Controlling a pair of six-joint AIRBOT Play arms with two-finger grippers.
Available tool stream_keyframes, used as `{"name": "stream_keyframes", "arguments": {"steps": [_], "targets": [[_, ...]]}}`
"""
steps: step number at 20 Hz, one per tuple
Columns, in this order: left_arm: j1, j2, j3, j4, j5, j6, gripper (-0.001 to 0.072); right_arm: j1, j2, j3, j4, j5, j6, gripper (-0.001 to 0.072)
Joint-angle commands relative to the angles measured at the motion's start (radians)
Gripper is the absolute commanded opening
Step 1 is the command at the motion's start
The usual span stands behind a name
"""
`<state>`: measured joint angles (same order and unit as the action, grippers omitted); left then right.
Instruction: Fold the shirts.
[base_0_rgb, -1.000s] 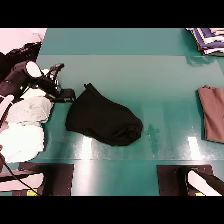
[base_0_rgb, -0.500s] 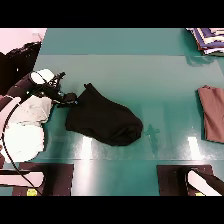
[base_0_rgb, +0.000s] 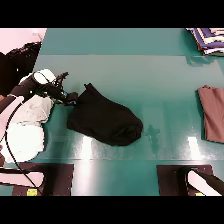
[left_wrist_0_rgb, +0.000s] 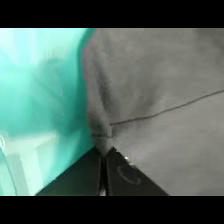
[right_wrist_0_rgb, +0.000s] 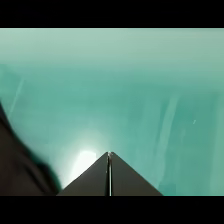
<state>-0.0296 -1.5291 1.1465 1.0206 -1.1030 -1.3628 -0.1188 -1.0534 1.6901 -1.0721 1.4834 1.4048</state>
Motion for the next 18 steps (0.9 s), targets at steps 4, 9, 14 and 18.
{"name": "stream_keyframes", "arguments": {"steps": [4, 9, 14, 18], "targets": [[-0.001, 0.058, 0.211, 0.012, -0.084, 0.009, 0.0023, 0.042, 0.0, -0.441, 0.008, 0.03, 0.001, 0.0181], [-0.001, 0.079, 0.272, 0.011, -0.088, 0.009, 0.0023, 0.258, -0.076, -0.962, 0.243, -0.203, -0.093, 0.0459], [-0.001, 0.079, 0.272, 0.011, -0.099, 0.008, 0.0023, 0.434, -0.277, -1.011, 0.437, -0.382, -0.187, 0.0451], [-0.001, 0.079, 0.272, 0.011, -0.105, 0.008, 0.0023, 0.492, -0.396, -0.9, 0.434, -0.393, -0.187, 0.0447]]}}
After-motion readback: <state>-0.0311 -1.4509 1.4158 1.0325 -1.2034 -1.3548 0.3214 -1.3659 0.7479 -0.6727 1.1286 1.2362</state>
